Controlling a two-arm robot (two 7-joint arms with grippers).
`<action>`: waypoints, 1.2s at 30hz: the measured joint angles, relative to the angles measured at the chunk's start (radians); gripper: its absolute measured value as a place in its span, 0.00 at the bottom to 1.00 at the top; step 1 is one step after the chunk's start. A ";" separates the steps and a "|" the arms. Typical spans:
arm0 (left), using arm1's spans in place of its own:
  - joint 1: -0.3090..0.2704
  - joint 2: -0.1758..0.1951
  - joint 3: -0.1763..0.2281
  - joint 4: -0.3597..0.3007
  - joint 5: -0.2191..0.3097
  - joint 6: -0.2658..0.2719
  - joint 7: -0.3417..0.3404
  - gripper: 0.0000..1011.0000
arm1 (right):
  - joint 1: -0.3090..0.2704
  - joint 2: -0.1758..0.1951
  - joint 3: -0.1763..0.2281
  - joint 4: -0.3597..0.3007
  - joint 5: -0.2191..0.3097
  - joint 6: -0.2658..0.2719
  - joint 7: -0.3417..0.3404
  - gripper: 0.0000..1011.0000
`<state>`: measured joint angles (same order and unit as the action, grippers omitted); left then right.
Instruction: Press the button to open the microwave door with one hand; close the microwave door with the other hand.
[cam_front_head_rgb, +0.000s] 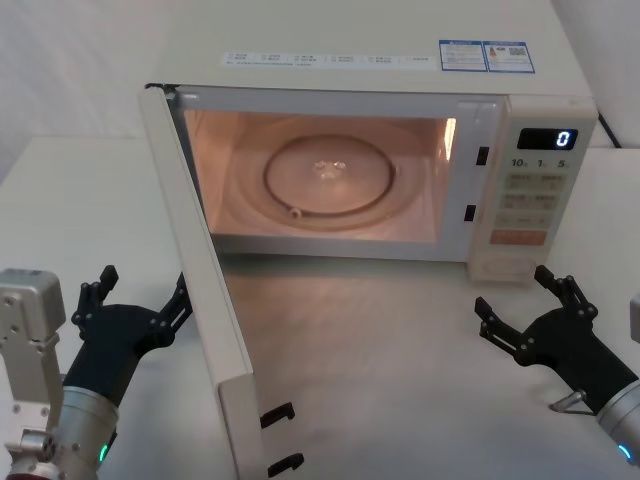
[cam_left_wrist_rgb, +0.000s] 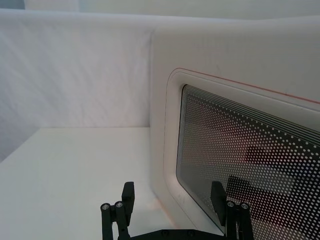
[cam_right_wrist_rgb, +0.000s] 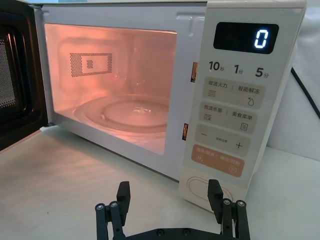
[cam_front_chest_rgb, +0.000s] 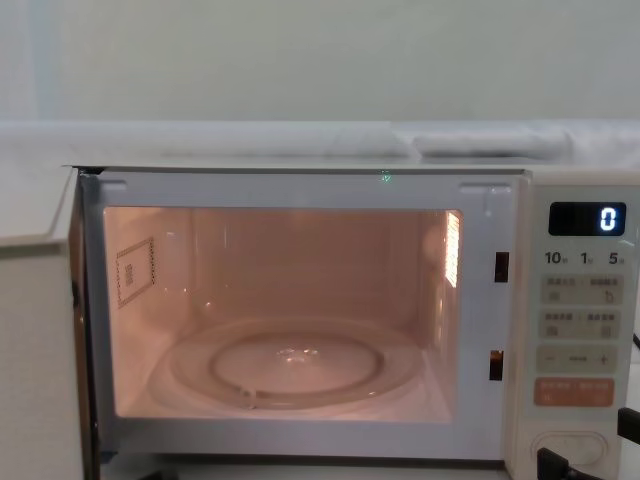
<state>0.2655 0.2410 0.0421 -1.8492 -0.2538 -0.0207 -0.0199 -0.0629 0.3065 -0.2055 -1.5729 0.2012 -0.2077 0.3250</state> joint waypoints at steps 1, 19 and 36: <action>0.000 0.000 0.000 0.000 0.000 0.000 0.000 0.99 | 0.000 0.000 0.000 0.000 0.000 0.000 0.000 0.99; 0.000 0.000 0.000 0.000 0.000 0.000 0.000 0.99 | 0.000 -0.002 0.002 -0.001 0.004 0.002 -0.001 0.99; 0.000 0.000 0.000 0.000 0.000 0.000 0.000 0.99 | 0.000 -0.003 0.003 -0.002 0.005 0.002 -0.001 0.99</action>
<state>0.2655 0.2409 0.0422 -1.8492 -0.2539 -0.0207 -0.0199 -0.0626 0.3040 -0.2025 -1.5750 0.2067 -0.2056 0.3244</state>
